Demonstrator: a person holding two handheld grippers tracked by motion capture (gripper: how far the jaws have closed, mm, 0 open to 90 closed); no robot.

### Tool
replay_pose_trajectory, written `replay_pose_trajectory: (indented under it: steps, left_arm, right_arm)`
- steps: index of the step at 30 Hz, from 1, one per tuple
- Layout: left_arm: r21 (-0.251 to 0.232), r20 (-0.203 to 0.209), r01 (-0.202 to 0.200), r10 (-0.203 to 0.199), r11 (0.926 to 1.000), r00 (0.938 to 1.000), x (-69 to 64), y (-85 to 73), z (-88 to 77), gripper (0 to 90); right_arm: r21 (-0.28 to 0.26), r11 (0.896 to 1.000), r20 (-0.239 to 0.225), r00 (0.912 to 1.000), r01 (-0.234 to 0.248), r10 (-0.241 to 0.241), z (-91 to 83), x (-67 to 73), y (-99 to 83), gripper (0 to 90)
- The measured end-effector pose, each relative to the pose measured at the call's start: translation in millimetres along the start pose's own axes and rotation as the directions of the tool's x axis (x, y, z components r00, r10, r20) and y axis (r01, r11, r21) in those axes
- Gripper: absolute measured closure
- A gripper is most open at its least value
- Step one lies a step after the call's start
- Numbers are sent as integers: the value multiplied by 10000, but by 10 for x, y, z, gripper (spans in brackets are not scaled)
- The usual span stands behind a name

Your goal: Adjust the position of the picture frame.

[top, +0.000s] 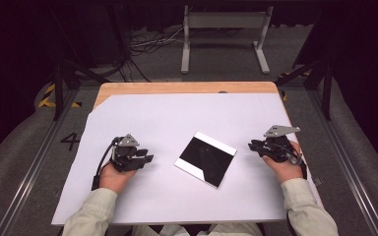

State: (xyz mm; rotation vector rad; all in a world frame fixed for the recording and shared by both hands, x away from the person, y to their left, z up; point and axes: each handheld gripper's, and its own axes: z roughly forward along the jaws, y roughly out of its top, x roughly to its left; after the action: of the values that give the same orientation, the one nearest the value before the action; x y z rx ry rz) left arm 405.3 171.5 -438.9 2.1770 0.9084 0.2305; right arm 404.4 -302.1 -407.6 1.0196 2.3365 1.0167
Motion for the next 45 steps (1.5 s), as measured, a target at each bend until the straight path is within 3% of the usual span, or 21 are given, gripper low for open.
replay_pose_trajectory:
  steps: [3, 11, 18, 27, 37, 40, 45]
  left_arm:
    - [-58, 337, -68, 70, 10000, 9994, -48, 41, 22, 709]
    - [130, 596, 8, -16, 9999, 9982, -155, 152, 113, 898]
    - [483, 837, -14, -26, 9988, 9965, -252, 245, 279, 900]
    - [695, 739, 56, -107, 9976, 9972, -313, 328, 468, 900]
    - [835, 1234, -334, 229, 9959, 9921, -412, 416, 570, 900]
    - [982, 1034, -472, 370, 9940, 9940, -463, 431, 569, 900]
    - [1243, 1506, -587, 396, 9905, 9878, -506, 438, 563, 900]
  right_arm:
    - [47, 9998, -34, 9998, 178, -178, 9, 58, 26, 767]
    - [196, 9996, -152, 9997, 201, -198, 14, 110, 14, 775]
    - [182, 9998, -254, 9997, -12, 17, -38, 125, -24, 782]
    - [288, 9995, -330, 9994, -94, 103, -82, 165, -80, 787]
    - [246, 9994, -314, 9992, -224, 232, -157, 174, -123, 787]
    - [234, 9994, -314, 9992, -260, 267, -171, 170, -131, 787]
    - [192, 9994, -298, 9991, -280, 286, -190, 171, -126, 786]
